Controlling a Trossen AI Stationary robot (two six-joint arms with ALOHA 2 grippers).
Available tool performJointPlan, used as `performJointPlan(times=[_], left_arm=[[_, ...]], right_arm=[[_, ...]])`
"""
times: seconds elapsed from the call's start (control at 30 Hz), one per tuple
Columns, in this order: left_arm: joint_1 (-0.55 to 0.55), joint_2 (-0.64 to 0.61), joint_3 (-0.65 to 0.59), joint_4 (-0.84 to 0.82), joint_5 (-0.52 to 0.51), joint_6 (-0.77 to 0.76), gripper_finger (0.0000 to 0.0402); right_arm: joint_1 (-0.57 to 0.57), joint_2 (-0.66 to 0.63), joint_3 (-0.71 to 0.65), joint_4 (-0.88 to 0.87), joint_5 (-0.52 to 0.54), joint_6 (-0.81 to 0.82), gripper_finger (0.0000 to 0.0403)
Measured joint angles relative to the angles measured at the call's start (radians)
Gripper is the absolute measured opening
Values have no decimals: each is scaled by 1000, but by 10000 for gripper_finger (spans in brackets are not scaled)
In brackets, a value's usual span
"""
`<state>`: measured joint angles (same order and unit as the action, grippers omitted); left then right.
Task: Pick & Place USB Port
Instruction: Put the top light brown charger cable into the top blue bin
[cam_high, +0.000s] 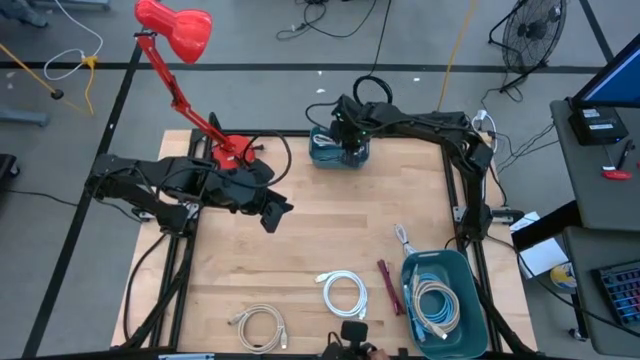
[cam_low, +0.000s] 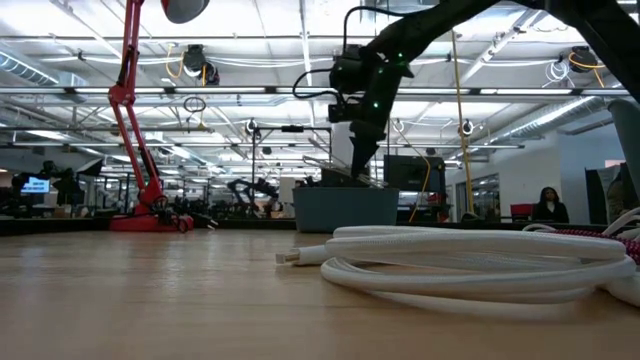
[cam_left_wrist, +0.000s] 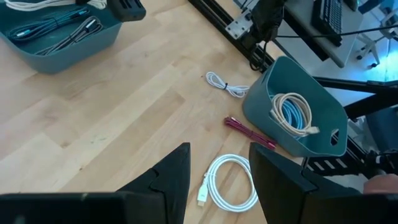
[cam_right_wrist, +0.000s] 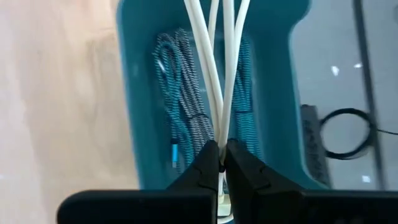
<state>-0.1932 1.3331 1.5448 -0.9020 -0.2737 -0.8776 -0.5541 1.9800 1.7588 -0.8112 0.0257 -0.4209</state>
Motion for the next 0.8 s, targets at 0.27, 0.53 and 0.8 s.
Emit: performJointPlan(times=[0.27,0.53,0.8], left_arm=[[0,0,0,0,0,0,166],[0,0,0,1,-6,-1,166],[1,0,1,1,-10,-1,166]], right_arm=[[0,1,-47,37,-1,-3,1],[0,2,-159,76,-3,36,1],[11,2,-207,103,-1,42,18]])
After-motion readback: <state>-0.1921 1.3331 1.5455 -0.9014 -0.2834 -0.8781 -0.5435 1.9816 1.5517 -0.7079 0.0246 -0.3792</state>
